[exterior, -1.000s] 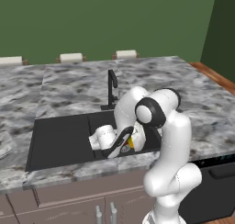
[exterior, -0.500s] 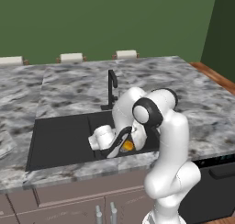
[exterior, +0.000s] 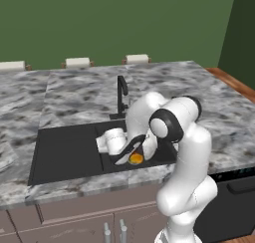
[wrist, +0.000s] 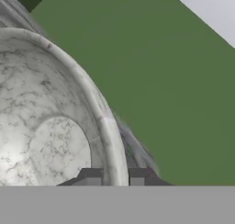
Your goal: Dump the mangos from the bowl so the bowl can be washed. Place the bowl in the sink after clearing the leftovers.
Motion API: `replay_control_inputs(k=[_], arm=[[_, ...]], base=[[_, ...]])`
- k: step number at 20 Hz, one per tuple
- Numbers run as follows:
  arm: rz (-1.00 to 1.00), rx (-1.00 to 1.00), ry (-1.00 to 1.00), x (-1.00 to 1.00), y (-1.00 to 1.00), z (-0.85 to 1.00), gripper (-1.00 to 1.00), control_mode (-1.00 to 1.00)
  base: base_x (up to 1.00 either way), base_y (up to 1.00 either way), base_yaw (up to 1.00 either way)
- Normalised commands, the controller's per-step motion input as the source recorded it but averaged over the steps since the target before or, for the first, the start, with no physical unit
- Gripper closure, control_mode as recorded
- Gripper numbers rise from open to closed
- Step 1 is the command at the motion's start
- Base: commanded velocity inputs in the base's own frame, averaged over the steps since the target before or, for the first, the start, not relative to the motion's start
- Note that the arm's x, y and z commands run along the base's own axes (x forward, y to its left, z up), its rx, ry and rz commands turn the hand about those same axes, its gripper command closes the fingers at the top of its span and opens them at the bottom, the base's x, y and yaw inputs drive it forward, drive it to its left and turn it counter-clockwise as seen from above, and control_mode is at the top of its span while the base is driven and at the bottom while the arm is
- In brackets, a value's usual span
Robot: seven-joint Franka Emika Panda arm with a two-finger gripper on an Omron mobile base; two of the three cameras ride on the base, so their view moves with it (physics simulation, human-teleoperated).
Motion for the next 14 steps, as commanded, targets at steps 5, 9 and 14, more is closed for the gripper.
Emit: replay_control_inputs(k=[5, 9, 14], arm=[[0.0, 0.31, 0.0, -0.04, 0.13, 0.16, 1.0, -1.0], [0.0, 0.32, 0.0, -0.03, 0.28, 0.0, 1.0, -1.0], [0.0, 0.42, 0.0, 0.0, 0.02, -0.18, 1.0, -1.0]], base=[[0.0, 0.0, 0.0], [0.0, 0.0, 0.0], [0.0, 0.0, 0.0]])
